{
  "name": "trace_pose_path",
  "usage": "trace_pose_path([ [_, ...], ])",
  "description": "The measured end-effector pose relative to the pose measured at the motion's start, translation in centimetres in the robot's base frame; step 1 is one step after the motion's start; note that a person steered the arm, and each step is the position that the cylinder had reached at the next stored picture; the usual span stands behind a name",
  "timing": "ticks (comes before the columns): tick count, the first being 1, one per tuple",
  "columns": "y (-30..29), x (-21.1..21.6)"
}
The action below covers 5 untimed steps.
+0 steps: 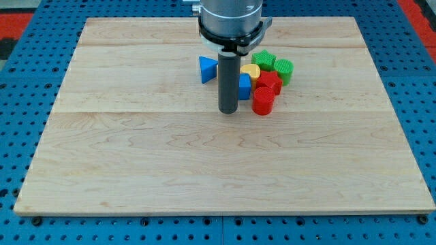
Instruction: Push the blocks to form a group
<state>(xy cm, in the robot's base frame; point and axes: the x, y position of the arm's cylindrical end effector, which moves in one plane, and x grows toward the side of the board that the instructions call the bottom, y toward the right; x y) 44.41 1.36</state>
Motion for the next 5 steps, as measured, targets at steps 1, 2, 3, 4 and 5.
trace_pose_path([
  [1,3.5,2.2],
  [2,6.4,2.9],
  [3,9.5,2.7],
  [4,9.6,0.0],
  [5,8.2,-3.6],
])
